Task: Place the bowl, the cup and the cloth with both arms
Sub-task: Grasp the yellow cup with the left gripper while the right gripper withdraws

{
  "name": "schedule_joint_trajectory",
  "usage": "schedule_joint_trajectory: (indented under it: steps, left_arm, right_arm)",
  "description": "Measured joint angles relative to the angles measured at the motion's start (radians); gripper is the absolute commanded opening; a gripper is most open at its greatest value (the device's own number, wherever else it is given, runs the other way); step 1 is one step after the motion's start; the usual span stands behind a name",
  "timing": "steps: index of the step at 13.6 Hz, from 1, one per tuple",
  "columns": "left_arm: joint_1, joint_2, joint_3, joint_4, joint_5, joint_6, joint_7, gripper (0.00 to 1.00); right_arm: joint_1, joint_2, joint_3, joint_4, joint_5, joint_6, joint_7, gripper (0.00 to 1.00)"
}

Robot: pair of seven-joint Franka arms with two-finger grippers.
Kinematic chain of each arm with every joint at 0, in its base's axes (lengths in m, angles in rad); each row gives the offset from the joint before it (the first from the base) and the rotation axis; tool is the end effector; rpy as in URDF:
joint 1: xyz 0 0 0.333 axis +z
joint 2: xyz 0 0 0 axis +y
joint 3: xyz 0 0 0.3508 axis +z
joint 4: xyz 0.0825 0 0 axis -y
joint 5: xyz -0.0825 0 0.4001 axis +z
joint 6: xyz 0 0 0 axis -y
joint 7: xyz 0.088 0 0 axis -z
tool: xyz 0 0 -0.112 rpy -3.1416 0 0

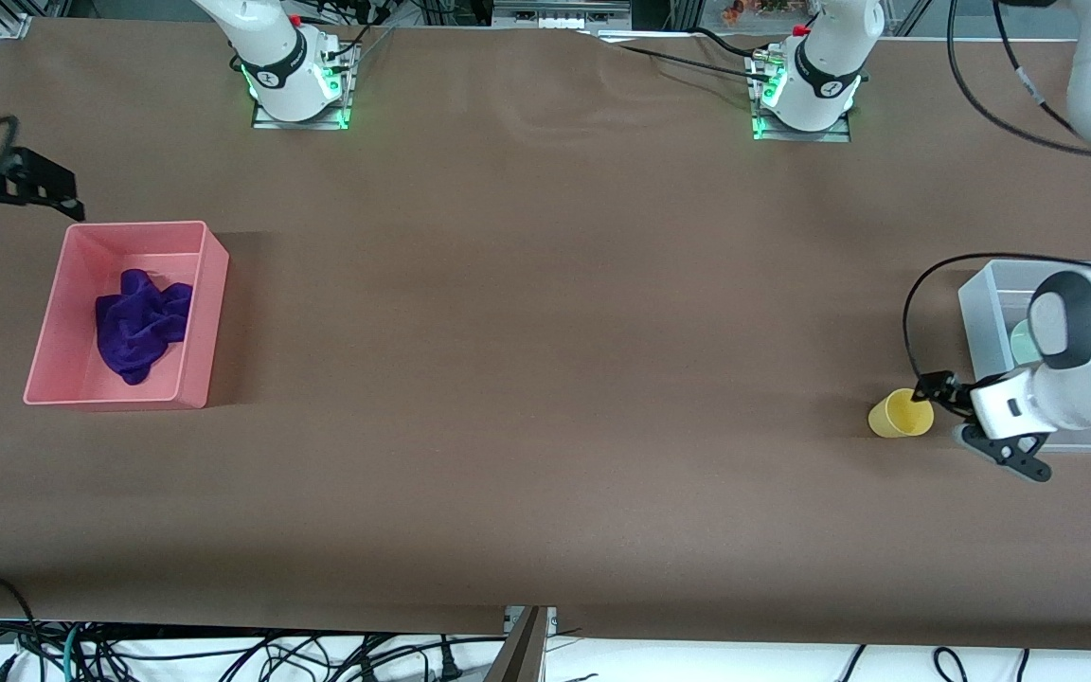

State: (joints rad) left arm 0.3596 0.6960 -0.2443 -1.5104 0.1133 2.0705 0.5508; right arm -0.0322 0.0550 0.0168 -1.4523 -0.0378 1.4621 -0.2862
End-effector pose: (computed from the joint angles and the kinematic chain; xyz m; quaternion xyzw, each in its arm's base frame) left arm 0.7225 0.1203 0.2662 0.9728 -0.2225 -0.0437 0.0482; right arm 0.5784 -0.0138 0.6707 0.9906 0.1333 -0.0251 0.0148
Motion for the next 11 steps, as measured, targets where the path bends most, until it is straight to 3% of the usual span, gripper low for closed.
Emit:
schedule_joint_trajectory:
  steps: [1,2,7,11]
  left_arm:
    - [0.003,0.025,0.003,0.000,0.000,0.034,-0.003,0.17]
    - [0.005,0.045,0.006,0.000,0.000,0.058,-0.010,0.00]
    - [0.006,0.060,0.007,0.008,0.000,0.073,-0.037,0.00]
    - [0.007,-0.011,0.007,0.049,0.000,-0.121,-0.036,0.00]
  right_arm:
    - [-0.003,-0.009,0.000,0.000,0.000,0.005,0.000,1.00]
    - [-0.004,-0.012,0.000,-0.002,0.000,0.005,0.002,1.00]
    - [-0.002,-0.007,0.006,-0.019,0.000,0.003,0.162,1.00]
    - [0.004,0.009,0.009,-0.019,0.000,0.005,0.168,1.00]
